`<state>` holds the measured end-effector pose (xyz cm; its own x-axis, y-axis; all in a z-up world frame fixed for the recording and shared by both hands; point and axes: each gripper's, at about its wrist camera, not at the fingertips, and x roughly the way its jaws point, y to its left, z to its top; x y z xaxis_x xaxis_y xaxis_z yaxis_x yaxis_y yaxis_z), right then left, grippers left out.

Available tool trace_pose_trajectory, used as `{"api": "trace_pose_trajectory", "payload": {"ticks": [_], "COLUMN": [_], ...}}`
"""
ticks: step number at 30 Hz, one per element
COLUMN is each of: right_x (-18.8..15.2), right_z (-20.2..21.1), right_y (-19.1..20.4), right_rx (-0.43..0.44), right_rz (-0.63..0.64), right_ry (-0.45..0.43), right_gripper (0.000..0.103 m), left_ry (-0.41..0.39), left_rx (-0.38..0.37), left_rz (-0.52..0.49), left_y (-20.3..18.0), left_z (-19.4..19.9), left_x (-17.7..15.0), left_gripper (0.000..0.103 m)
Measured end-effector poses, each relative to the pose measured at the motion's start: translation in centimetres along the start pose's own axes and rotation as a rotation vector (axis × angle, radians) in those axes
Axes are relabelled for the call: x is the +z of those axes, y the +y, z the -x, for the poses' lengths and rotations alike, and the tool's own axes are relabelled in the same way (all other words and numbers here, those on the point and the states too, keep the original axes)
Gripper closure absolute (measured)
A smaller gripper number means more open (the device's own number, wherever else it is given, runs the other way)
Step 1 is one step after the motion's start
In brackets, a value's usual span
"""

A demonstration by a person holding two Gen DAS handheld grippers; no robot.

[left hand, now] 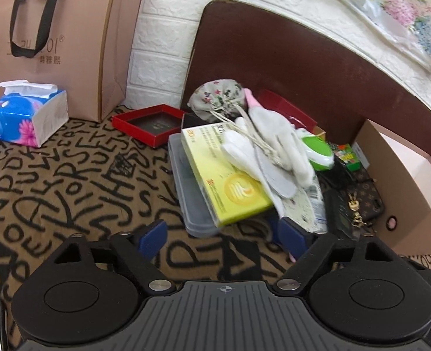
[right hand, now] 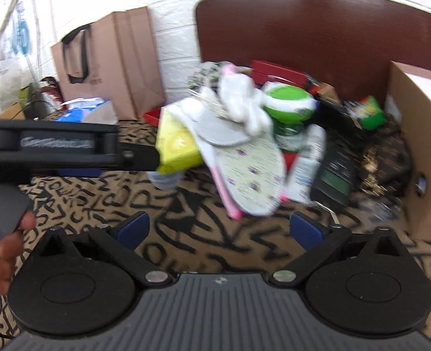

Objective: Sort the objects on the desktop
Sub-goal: 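Reach the left gripper to the yellow-green medicine box and close on it, then pull the medicine box out of the pile and lift it with the left gripper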

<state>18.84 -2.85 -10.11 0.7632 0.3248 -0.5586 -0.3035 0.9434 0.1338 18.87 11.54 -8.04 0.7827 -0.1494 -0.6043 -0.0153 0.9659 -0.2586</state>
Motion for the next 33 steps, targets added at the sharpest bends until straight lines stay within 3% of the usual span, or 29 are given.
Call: {"api": "trace_pose_trajectory", "payload": {"ticks": [5, 10, 16, 18, 19, 20, 22, 28, 33], "right_x": [1.0, 2.3, 3.7, 3.9, 3.9, 4.0, 4.3, 3.9, 2.3], "right_z": [-2.6, -5.3, -6.2, -6.5, -6.6, -6.8, -7.4, -7.0, -4.5], "right_y": [1.5, 1.9, 1.4, 1.7, 1.9, 2.1, 2.1, 2.5, 2.5], "right_rx": [0.135, 0.091, 0.035, 0.028, 0.034, 0.035, 0.066, 0.074, 0.101], "right_rz": [0.050, 0.062, 0.080, 0.122, 0.135, 0.142, 0.140, 0.132, 0.089], "right_ry": [0.031, 0.021, -0.046, -0.069, -0.073, -0.071, -0.050, -0.019, 0.027], "right_gripper": [0.029, 0.029, 0.013, 0.013, 0.014, 0.018, 0.027, 0.031, 0.031], "left_ry": [0.022, 0.019, 0.027, 0.044, 0.040, 0.037, 0.045, 0.076, 0.133], "left_rx": [-0.018, -0.045, -0.090, -0.103, -0.115, -0.130, -0.137, -0.138, -0.154], "left_rz": [0.013, 0.002, -0.001, 0.006, 0.010, 0.012, 0.017, 0.035, 0.033], "left_y": [1.2, 1.3, 1.2, 1.5, 1.6, 1.7, 1.6, 1.7, 0.4], "left_z": [-2.0, -3.6, -5.8, -6.8, -7.0, -7.0, -6.9, -5.6, -3.2], "left_x": [1.0, 2.0, 3.1, 3.2, 3.3, 3.3, 3.5, 2.6, 0.1], "left_gripper": [0.022, 0.021, 0.020, 0.019, 0.020, 0.030, 0.039, 0.048, 0.049]}}
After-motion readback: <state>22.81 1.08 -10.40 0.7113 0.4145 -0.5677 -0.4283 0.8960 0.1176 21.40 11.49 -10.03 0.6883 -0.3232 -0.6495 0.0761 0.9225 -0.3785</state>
